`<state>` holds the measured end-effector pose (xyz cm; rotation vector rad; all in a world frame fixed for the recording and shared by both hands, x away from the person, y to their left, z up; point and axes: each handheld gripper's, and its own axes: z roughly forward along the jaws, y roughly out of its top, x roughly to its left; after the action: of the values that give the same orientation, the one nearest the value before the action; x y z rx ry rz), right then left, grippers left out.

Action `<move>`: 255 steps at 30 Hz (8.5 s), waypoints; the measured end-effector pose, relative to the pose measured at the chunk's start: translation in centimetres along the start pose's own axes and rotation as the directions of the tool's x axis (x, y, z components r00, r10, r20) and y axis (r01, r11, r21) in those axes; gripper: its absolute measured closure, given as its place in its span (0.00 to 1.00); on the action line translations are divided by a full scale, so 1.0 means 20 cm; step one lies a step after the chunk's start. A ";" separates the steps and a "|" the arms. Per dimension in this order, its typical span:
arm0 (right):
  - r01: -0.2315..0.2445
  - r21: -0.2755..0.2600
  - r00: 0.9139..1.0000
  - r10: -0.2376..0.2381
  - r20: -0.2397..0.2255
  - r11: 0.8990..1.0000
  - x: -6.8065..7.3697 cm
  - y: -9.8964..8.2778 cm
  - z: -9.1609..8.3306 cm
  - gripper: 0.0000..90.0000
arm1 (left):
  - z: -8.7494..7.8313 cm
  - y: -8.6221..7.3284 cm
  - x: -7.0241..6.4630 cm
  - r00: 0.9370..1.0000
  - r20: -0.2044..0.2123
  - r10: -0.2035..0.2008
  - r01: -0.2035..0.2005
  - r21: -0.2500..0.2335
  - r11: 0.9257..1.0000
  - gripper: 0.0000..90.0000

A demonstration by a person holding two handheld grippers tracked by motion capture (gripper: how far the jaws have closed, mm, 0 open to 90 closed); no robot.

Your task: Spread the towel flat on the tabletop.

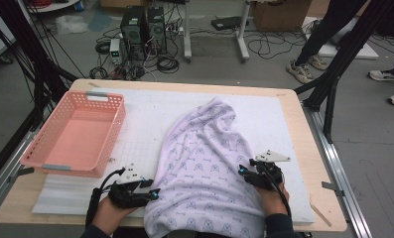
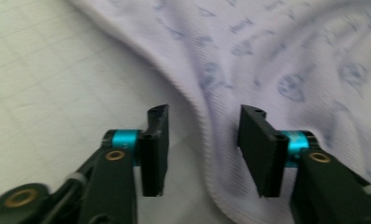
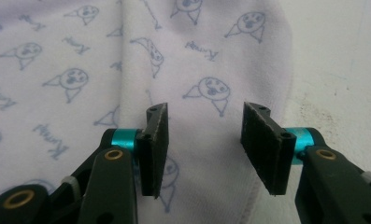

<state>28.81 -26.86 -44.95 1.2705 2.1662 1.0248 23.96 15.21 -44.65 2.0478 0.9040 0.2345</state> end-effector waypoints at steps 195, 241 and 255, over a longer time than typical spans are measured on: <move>0.094 0.081 0.989 -0.084 -0.118 0.992 0.00 0.46 0.51 0.74 | 0.18 0.25 0.41 0.989 -0.128 -0.070 0.058 -0.102 0.993 0.91; 0.051 -0.016 0.996 -0.049 0.077 0.999 -0.29 0.42 0.08 0.72 | 0.20 0.24 0.38 0.991 -0.129 -0.046 0.037 -0.071 0.997 0.90; -0.048 0.064 0.994 0.054 -0.093 0.997 -0.22 0.41 0.43 0.63 | 0.20 0.24 0.38 0.992 -0.118 -0.048 0.039 -0.077 0.996 0.89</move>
<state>41.25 -24.81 -44.05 1.3370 2.2632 1.0668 33.82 16.00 -44.50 1.9600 0.9976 0.3653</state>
